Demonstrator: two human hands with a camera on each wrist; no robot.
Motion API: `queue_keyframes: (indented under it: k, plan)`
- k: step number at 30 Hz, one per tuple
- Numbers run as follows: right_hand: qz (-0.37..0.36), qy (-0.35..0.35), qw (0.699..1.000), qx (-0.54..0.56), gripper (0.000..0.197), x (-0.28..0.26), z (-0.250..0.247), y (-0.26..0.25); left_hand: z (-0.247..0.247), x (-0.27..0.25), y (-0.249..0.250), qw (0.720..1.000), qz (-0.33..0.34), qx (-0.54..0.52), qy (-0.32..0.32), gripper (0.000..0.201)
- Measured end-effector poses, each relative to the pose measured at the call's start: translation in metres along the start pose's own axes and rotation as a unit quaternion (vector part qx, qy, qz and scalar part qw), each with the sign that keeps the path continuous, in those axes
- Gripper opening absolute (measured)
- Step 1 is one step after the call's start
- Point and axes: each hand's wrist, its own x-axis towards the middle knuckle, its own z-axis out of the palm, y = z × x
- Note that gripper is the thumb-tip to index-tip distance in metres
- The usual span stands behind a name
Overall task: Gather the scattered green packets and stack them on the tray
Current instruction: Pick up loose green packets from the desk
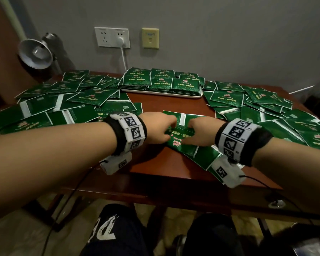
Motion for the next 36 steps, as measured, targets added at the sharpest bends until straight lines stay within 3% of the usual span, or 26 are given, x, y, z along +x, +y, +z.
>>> queue_keyframes:
  k: [3,5,7,8,9,11,13,15,17,19,23,26,30,33,36]
  plan:
    - [0.052,0.068,0.995,0.054,0.035,0.005,-0.009,0.005,0.003,0.001,0.009,1.0,0.003,0.001,0.008,0.037]
    - [0.086,0.114,0.977,0.155,0.031,0.007,-0.014,0.007,0.002,0.004,0.012,0.998,-0.028,-0.036,0.031,0.043]
    - [0.104,0.046,0.929,0.351,0.03,0.006,-0.015,0.0,-0.001,0.009,0.013,0.995,-0.063,-0.071,0.042,0.053]
    - [0.107,-0.015,0.902,0.417,0.032,0.004,-0.014,-0.005,-0.001,0.011,0.012,0.993,-0.076,-0.077,0.04,0.057]
    - [0.103,-0.067,0.895,0.429,0.033,0.003,-0.012,-0.007,-0.001,0.013,0.01,0.993,-0.089,-0.074,0.031,0.06]
    - [0.088,-0.075,0.949,0.292,0.028,0.008,-0.009,-0.003,0.002,0.015,0.005,0.991,-0.126,-0.05,-0.01,0.071]
    - [0.063,0.024,0.993,0.092,0.018,0.014,-0.008,0.009,0.007,0.015,0.001,0.987,-0.148,-0.036,-0.055,0.085]
    - [0.032,0.069,0.997,0.015,0.023,0.019,-0.004,0.019,0.012,0.015,-0.001,0.986,-0.147,-0.033,-0.067,0.092]
    - [0.01,0.033,0.999,-0.008,0.044,0.023,0.002,0.023,0.016,0.016,-0.001,0.988,-0.138,-0.018,-0.071,0.095]
    - [0.001,-0.007,1.0,-0.015,0.054,0.028,0.004,0.023,0.019,0.018,-0.001,0.988,-0.131,-0.009,-0.085,0.096]
    - [-0.043,-0.076,0.996,-0.036,0.058,0.036,-0.003,0.031,0.016,0.02,-0.011,0.988,-0.126,-0.009,-0.093,0.077]
    - [-0.084,-0.065,0.988,-0.108,0.063,0.032,-0.007,0.037,0.013,0.02,-0.027,0.986,-0.141,-0.007,-0.09,0.064]
    - [-0.11,-0.05,0.985,-0.125,0.074,0.027,-0.004,0.042,0.013,0.022,-0.035,0.985,-0.151,0.0,-0.081,0.061]
    - [-0.114,-0.085,0.985,-0.094,0.083,0.024,-0.006,0.046,0.013,0.023,-0.035,0.985,-0.151,0.007,-0.081,0.061]
    - [-0.12,-0.094,0.984,-0.093,0.073,0.021,-0.011,0.043,0.013,0.022,-0.035,0.985,-0.152,0.006,-0.084,0.062]
